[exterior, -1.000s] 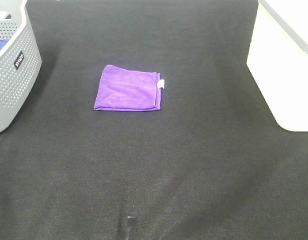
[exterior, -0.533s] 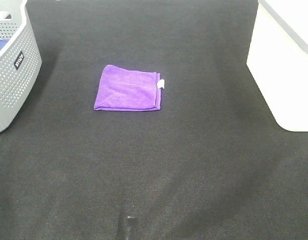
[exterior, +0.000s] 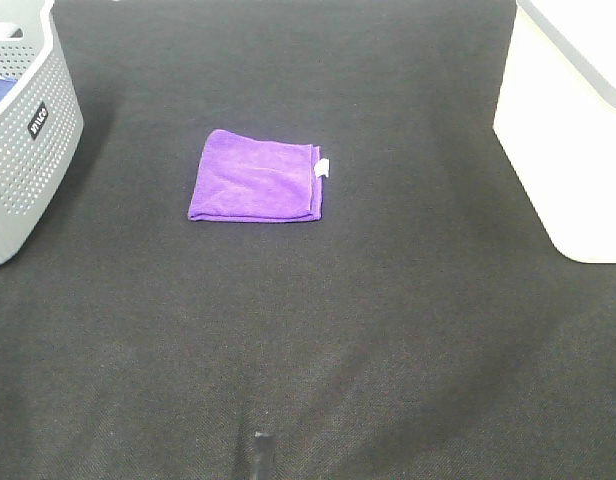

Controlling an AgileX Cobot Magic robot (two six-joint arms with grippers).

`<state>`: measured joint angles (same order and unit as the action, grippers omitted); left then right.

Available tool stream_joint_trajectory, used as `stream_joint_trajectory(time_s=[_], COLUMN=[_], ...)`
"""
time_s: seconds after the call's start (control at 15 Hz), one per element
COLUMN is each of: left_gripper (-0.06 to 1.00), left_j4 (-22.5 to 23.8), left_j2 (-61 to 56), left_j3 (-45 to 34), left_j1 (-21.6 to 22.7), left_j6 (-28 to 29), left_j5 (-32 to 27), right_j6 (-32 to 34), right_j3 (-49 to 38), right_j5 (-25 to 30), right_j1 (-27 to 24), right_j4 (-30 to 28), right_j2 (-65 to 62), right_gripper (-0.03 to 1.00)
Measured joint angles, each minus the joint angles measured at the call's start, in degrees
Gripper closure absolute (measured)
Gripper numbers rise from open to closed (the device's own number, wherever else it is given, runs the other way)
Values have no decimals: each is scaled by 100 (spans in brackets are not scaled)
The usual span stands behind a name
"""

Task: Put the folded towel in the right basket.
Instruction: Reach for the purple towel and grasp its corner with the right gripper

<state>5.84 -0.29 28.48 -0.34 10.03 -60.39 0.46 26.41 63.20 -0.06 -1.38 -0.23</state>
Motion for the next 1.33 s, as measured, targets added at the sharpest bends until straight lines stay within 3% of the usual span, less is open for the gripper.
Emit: stream_joint_trajectory(time_s=[0.33,0.47,0.73,0.87,1.0,1.07,1.33], left_gripper=[-4,-4,-4,-4,-4,-4,-4], left_j4=[138,338,516,527,539,539,539], left_j2=[0,0,0,0,0,0,0], left_j3=[0,0,0,0,0,0,0], left_j1=[0,0,0,0,0,0,0], left_j6=[0,0,0,0,0,0,0], left_j5=[0,0,6,6,6,6,6], right_j6=[-46,-92,-155,-155,-281,-355,-126], right_j3=[0,315,3203,4498,5649,6411,8634], right_j5=[-6,-69,34,447,596,607,607], right_j1=[0,0,0,0,23,292,1318], right_j4=[-115,-52,590,670,1134,1421,1679], right_j2=[103,1134,5346,6835,7953,8743,11276], right_gripper=[1,1,1,1,1,4,8])
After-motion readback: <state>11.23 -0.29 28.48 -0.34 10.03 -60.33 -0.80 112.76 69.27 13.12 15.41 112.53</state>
